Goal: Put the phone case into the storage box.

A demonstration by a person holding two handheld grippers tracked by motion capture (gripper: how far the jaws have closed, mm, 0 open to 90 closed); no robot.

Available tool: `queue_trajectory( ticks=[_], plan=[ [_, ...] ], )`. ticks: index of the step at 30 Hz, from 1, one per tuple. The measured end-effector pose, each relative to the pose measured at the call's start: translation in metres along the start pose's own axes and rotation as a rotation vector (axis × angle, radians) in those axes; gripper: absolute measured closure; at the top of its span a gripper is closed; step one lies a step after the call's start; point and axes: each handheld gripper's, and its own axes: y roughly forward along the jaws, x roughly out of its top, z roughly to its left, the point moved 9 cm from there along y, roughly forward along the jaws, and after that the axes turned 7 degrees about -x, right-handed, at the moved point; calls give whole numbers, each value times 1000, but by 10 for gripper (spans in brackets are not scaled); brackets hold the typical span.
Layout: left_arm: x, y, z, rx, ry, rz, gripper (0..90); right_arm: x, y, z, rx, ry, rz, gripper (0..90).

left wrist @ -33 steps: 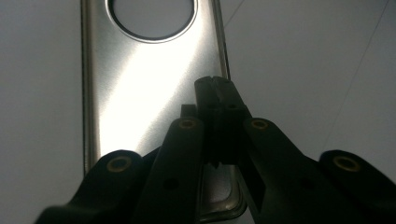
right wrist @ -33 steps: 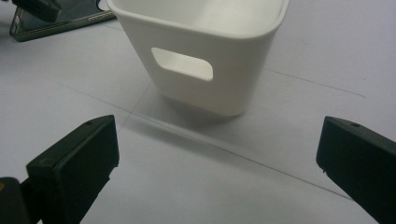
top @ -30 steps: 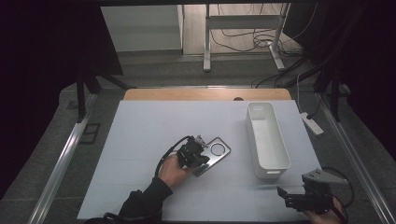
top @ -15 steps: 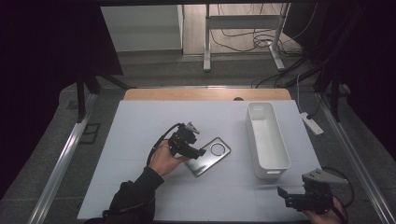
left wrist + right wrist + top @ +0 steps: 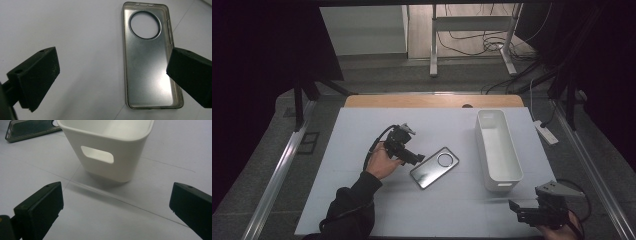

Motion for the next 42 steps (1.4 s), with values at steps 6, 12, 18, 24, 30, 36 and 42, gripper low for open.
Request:
queue_trajectory(
  ticks=[6,12,18,24,30,36,42],
  plan=[
    [-7,17,-1,-5,-5,34,0,0,0,0,0,-2,-3,0],
    [-16,34,-6,-14,1,68,0,0,0,0,2,-3,-2,0],
    [-22,43,-10,-24,2,81,0,0,-1,0,2,-7,-3,0],
    [-27,46,-9,12,11,104,48,0,-1,1,2,-8,-1,0],
    [-28,42,-8,33,36,101,204,0,0,1,4,-12,-1,0],
    [-27,37,-6,29,13,98,435,0,0,2,3,-19,5,0],
    [-28,34,-8,6,3,101,661,0,0,2,3,-19,2,0]
  ],
)
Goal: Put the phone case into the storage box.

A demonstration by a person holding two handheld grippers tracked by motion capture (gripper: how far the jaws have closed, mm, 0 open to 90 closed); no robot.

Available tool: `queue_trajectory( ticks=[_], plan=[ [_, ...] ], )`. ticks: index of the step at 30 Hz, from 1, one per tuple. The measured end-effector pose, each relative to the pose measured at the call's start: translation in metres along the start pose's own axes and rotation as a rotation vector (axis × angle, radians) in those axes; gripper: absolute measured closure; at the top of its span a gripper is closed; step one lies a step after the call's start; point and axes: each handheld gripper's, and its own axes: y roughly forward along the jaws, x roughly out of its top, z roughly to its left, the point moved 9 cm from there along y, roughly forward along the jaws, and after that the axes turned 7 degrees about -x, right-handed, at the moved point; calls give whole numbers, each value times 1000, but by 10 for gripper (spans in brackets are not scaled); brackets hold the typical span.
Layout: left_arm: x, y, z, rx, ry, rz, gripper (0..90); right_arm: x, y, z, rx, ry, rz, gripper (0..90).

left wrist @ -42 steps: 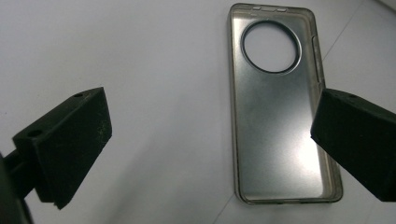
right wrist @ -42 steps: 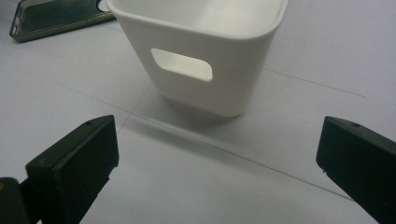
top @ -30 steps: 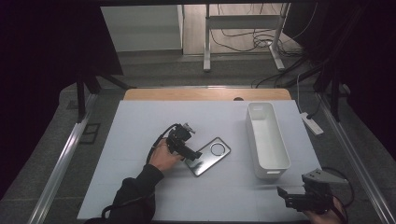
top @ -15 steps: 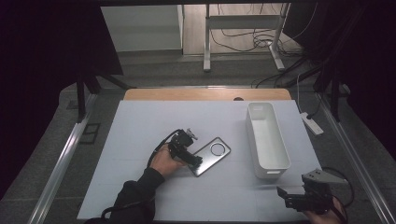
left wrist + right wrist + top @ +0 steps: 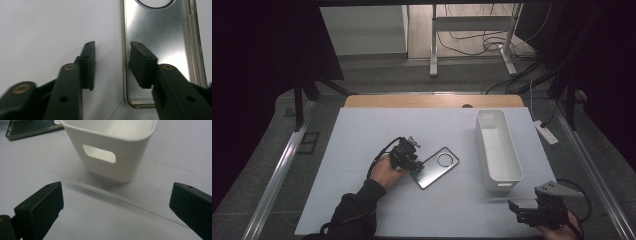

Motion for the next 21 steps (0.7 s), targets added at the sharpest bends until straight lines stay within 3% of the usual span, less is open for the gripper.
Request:
queue_trajectory(
  ticks=[3,8,21],
  plan=[
    [-1,0,-2,-30,-10,5,704,0,0,0,-2,-2,5,0],
    [-1,0,-7,-79,-29,6,866,0,0,0,-1,0,4,0],
    [-2,0,-5,-87,-47,-17,894,0,0,-1,0,4,1,0]
  ],
)
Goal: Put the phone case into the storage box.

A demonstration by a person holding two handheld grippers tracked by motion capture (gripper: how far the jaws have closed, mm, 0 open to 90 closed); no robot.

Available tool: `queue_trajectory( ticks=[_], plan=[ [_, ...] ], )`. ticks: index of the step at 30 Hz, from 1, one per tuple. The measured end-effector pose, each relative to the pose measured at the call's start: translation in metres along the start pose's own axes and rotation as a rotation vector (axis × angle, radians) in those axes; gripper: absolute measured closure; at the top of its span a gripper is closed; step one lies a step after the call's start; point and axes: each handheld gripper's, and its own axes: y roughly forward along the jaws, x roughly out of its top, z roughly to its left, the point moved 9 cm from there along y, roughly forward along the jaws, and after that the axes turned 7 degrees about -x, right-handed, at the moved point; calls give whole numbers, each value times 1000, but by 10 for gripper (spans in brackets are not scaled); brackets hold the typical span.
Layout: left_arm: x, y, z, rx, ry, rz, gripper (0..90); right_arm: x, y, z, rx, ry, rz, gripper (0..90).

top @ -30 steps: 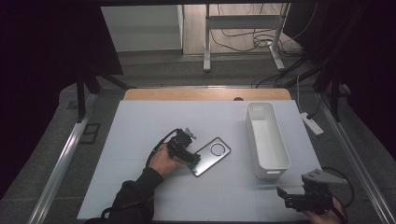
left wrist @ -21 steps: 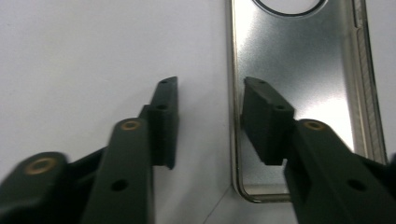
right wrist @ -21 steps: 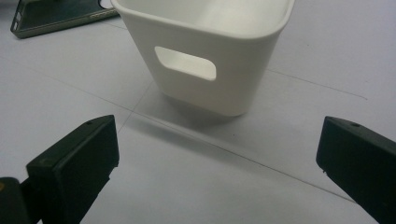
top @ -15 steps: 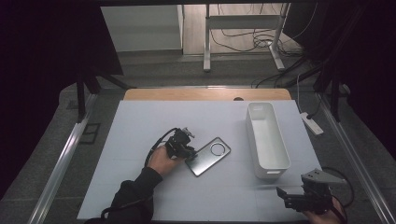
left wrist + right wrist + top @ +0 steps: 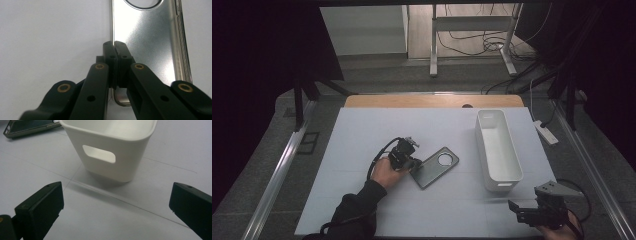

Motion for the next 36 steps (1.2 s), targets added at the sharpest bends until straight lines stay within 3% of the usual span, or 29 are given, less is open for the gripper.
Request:
queue_trajectory(
  ticks=[2,8,18,29,36],
  plan=[
    [0,-1,1,26,8,-10,895,0,0,0,1,1,-2,0],
    [2,-11,3,33,5,-67,895,0,0,0,2,1,-5,0],
    [1,-44,0,33,3,-187,895,1,-1,0,4,2,-11,0],
    [-3,-69,-2,57,13,-235,895,1,-1,0,7,6,-11,0],
    [-7,-83,-2,60,-2,-270,894,1,-1,1,11,4,-18,0]
  ],
)
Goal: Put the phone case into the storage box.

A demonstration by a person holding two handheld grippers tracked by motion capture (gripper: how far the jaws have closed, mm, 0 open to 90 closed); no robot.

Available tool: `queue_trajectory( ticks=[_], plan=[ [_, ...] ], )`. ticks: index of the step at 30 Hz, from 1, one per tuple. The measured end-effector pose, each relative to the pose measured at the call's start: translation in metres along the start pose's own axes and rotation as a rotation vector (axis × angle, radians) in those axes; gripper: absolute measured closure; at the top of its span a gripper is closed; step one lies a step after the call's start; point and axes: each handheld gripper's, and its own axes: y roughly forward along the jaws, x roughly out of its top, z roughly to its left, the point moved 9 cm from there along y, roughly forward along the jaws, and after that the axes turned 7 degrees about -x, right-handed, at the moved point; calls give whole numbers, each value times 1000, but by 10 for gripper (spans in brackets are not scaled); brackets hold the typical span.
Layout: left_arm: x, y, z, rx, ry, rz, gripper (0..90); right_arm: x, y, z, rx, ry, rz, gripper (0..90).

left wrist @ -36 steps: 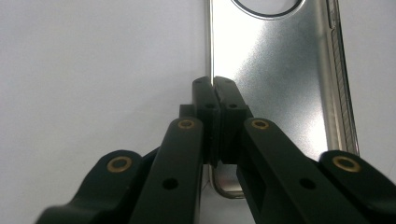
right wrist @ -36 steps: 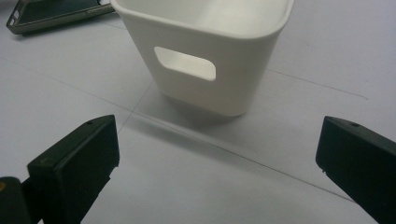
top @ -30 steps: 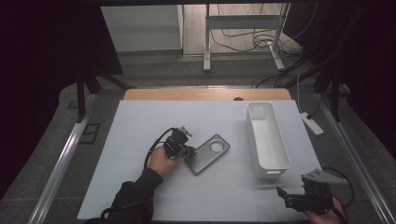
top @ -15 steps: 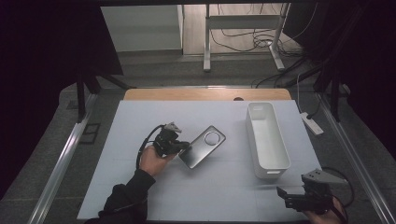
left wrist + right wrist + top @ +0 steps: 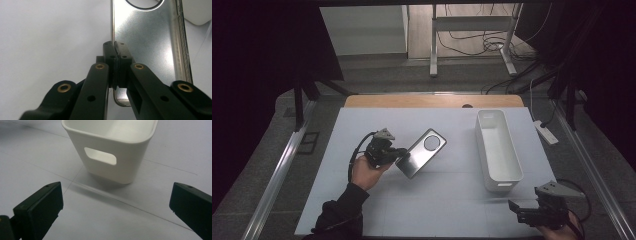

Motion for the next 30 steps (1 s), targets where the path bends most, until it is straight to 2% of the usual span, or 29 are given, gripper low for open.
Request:
queue_trajectory(
  ticks=[20,30],
  plan=[
    [-10,-40,-1,42,-21,-88,895,1,0,1,8,-1,-4,0],
    [-15,-54,-3,59,-35,-135,894,2,-1,1,16,-5,-12,0]
  ],
)
